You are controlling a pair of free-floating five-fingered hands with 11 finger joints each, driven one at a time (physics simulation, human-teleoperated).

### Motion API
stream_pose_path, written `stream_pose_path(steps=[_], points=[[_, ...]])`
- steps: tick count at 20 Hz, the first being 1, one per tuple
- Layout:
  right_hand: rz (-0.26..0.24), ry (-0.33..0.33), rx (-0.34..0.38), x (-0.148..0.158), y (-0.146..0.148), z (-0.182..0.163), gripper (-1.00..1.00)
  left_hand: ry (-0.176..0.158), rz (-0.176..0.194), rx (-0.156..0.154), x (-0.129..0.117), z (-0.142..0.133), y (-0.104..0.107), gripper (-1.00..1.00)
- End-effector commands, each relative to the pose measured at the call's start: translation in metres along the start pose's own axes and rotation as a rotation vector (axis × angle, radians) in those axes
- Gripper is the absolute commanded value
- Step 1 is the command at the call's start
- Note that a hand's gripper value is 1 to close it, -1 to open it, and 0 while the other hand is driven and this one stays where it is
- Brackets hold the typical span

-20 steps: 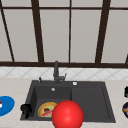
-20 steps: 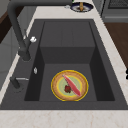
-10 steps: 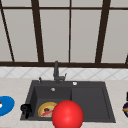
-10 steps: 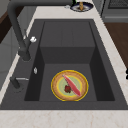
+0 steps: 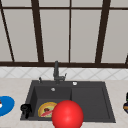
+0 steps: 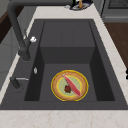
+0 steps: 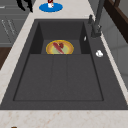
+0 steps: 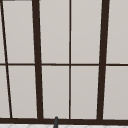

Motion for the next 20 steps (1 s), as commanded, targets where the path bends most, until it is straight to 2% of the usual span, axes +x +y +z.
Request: stream_pose_path(steps=[1, 4, 9, 12, 15, 17, 18, 20], points=[[0.0, 0.006, -0.047, -0.007, 0.009, 0.026, 1.0, 0.0, 0.0, 0.0, 0.0, 0.0, 0.0, 0.0], [-0.011, -0.005, -0.097, -0.003, 0.0, 0.046, 1.0, 0.0, 0.0, 0.0, 0.0, 0.0, 0.0, 0.0], [0.003, 0.012, -0.152, 0.002, 0.009, 0.069, 1.0, 0.0, 0.0, 0.0, 0.0, 0.0, 0.0, 0.0], [0.029, 0.008, -0.112, 0.012, 0.011, 0.06, 1.0, 0.0, 0.0, 0.0, 0.0, 0.0, 0.0, 0.0], [0.047, 0.025, -0.108, 0.018, 0.012, 0.061, 1.0, 0.0, 0.0, 0.0, 0.0, 0.0, 0.0, 0.0], [0.04, 0.038, -0.126, 0.017, 0.013, 0.062, 1.0, 0.0, 0.0, 0.0, 0.0, 0.0, 0.0, 0.0], [0.038, 0.034, -0.133, 0.016, 0.014, 0.063, -1.0, 0.0, 0.0, 0.0, 0.0, 0.0, 0.0, 0.0], [0.04, 0.016, -0.132, 0.016, 0.012, 0.067, -1.0, 0.0, 0.0, 0.0, 0.0, 0.0, 0.0, 0.0]])
